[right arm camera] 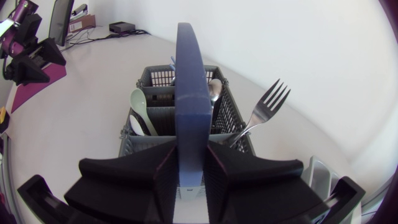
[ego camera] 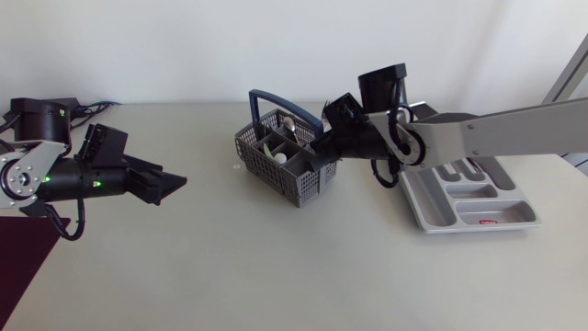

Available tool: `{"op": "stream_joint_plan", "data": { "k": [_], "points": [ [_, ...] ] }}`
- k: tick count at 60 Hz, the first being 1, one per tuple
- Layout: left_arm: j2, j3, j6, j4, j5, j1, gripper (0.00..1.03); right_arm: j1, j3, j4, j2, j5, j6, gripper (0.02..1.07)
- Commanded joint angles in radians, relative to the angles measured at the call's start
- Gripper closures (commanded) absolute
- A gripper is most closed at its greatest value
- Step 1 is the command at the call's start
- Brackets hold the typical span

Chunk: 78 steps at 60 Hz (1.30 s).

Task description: Sort the cutlery from the basket into the organizer compartments.

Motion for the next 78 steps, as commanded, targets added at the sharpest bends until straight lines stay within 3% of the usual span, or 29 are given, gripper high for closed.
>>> {"op": "stream_joint_plan", "data": {
  "k": [1,25,28,33,36,39,44,49,53,62,69,78],
  "points": [
    [0.013,0.01,0.013,0.005,0.012,-0.001,0.11,0.006,-0.09,-0.014,-0.068,-0.003,-0.035,1.01],
    [0.033,0.008,0.017,0.005,0.012,-0.058,0.1,0.051,-0.372,-0.125,-0.4,-0.061,0.007,0.99],
    [0.047,0.011,0.019,0.007,0.012,-0.069,0.1,0.054,-0.386,-0.126,-0.415,-0.055,0.014,0.9],
    [0.068,0.022,0.017,0.011,0.012,-0.089,0.1,0.052,-0.39,-0.136,-0.43,-0.049,0.02,0.56],
    [0.082,0.031,0.016,0.016,0.012,-0.093,0.11,0.052,-0.395,-0.148,-0.452,-0.046,0.02,0.42],
    [0.093,0.04,0.019,0.019,0.012,-0.096,0.11,0.049,-0.401,-0.166,-0.479,-0.046,0.02,0.38],
    [0.104,0.043,0.013,0.067,0.012,-0.104,0.21,0.037,-0.423,-0.205,-0.558,-0.046,0.016,0.38],
    [0.13,0.073,0.008,0.077,0.012,-0.124,0.28,0.006,-0.444,-0.26,-0.637,-0.053,0.008,0.41],
    [0.161,0.102,-0.001,0.077,0.012,-0.139,0.3,-0.014,-0.462,-0.28,-0.674,-0.066,0.002,0.59],
    [0.254,0.183,-0.029,0.084,0.012,-0.19,0.69,-0.057,-0.502,-0.291,-0.696,-0.087,-0.026,0.99],
    [0.363,0.278,-0.058,0.067,0.012,-0.196,1.0,-0.088,-0.51,-0.291,-0.686,-0.104,-0.032,1.02],
    [0.489,0.382,-0.067,0.033,0.012,-0.196,1.0,-0.103,-0.513,-0.268,-0.622,-0.104,-0.053,1.02]
  ]
}}
